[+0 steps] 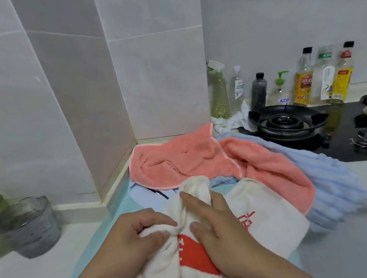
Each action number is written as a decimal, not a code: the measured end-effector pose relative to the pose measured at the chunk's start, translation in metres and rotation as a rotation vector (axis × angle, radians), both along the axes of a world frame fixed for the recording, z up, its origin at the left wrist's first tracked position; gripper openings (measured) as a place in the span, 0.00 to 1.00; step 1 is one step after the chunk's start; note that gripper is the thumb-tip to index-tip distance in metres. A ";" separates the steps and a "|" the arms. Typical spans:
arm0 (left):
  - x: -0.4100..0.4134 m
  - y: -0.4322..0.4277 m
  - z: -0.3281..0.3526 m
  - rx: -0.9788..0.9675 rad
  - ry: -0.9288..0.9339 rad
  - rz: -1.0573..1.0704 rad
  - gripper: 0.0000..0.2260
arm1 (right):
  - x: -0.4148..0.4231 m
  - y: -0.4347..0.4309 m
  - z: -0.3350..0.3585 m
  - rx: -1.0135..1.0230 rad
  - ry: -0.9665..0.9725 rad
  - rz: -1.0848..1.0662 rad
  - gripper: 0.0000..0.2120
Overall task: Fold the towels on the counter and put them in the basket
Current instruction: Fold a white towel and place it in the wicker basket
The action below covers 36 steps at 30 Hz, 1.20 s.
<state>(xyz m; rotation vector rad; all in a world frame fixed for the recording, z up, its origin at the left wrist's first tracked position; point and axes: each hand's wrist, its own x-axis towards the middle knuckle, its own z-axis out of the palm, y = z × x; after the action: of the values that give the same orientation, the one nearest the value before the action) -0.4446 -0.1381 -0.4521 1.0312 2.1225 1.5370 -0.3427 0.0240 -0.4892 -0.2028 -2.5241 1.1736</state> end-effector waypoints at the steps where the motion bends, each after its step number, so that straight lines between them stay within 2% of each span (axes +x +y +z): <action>1: 0.003 -0.006 -0.001 -0.021 0.079 -0.012 0.08 | -0.002 -0.003 -0.004 0.053 0.016 0.005 0.25; 5: 0.017 -0.029 0.001 -0.135 0.315 -0.025 0.13 | -0.003 -0.013 -0.008 0.156 0.044 -0.054 0.10; 7: 0.025 -0.042 0.004 -0.220 0.428 -0.005 0.08 | 0.004 -0.023 -0.008 0.187 0.034 -0.131 0.07; 8: 0.027 -0.048 0.006 -0.314 0.528 0.017 0.05 | 0.008 -0.029 -0.007 0.224 0.017 -0.174 0.08; 10: 0.031 -0.053 0.012 -0.588 0.828 0.065 0.09 | 0.015 -0.038 -0.007 0.304 -0.011 -0.256 0.12; 13: 0.044 -0.050 0.033 -0.865 1.120 0.025 0.07 | 0.024 -0.049 -0.007 0.351 0.067 -0.375 0.26; 14: 0.048 -0.048 0.043 -0.915 1.178 -0.014 0.06 | 0.026 -0.049 -0.008 0.329 0.115 -0.407 0.25; 17: 0.046 -0.045 0.062 -0.956 1.306 -0.115 0.05 | 0.028 -0.050 -0.005 0.204 0.230 -0.511 0.08; 19: 0.041 -0.045 0.070 -0.926 1.297 -0.149 0.08 | 0.029 -0.047 -0.001 0.120 0.237 -0.567 0.04; 23: 0.038 -0.048 0.081 -0.843 0.935 -0.128 0.10 | 0.025 -0.031 0.004 -0.107 0.228 -0.691 0.05; 24: 0.035 -0.049 0.082 -0.841 0.892 -0.125 0.10 | 0.024 -0.028 0.005 -0.142 0.224 -0.697 0.06; 28: 0.012 -0.047 0.079 -0.833 0.854 -0.077 0.12 | 0.020 -0.016 0.001 -0.243 0.199 -0.684 0.07; 30: 0.009 -0.046 0.079 -0.736 0.761 -0.033 0.11 | 0.018 -0.012 -0.002 -0.231 0.158 -0.623 0.06; 33: 0.010 -0.041 0.079 -0.486 0.611 0.052 0.13 | 0.021 -0.014 -0.005 -0.195 0.151 -0.469 0.07; 34: 0.010 -0.039 0.077 -0.443 0.620 0.075 0.12 | 0.022 -0.017 -0.007 -0.170 0.140 -0.431 0.08; 36: 0.010 -0.035 0.072 -0.431 0.706 0.069 0.08 | 0.027 -0.020 -0.005 0.048 0.092 -0.427 0.14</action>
<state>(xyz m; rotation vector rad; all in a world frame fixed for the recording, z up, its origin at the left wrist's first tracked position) -0.4350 -0.1735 -0.3804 1.4811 2.7931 0.7085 -0.3158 0.0044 -0.4940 -0.6247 -2.2713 0.9266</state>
